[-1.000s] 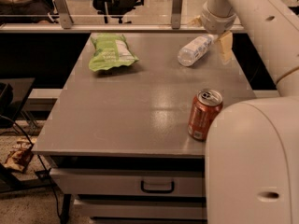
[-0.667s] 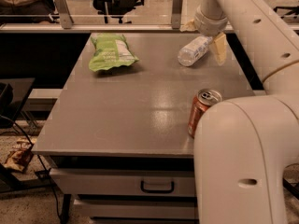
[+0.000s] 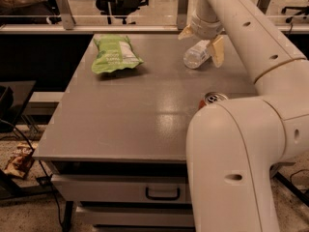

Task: Move blue plastic bottle near green rice chip bag

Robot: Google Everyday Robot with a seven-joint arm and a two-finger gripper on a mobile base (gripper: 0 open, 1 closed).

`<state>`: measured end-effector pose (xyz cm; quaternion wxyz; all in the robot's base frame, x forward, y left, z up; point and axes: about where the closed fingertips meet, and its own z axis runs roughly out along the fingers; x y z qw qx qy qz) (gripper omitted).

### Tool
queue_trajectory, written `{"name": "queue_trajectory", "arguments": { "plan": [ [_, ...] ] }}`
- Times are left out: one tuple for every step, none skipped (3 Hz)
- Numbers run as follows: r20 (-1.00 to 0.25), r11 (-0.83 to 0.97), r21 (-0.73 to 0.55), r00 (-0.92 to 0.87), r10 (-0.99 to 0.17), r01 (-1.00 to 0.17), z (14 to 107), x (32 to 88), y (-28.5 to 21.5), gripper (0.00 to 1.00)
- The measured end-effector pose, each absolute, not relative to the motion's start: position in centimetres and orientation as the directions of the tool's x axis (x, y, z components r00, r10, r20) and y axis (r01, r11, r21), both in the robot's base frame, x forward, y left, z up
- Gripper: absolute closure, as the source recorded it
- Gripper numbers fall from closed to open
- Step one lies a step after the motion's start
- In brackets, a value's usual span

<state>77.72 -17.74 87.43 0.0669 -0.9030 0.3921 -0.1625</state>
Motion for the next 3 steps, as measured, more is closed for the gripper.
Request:
{"name": "queue_trajectory", "arguments": {
  "plan": [
    [0.258, -0.71, -0.216, 0.663, -0.703, -0.67, 87.1, 77.9, -17.1, 0.38],
    [0.273, -0.727, -0.187, 0.676, -0.685, -0.661, 87.1, 77.9, -16.7, 0.61],
    [0.28, -0.745, -0.171, 0.693, -0.665, -0.645, 87.5, 77.6, -16.0, 0.84]
  ]
}}
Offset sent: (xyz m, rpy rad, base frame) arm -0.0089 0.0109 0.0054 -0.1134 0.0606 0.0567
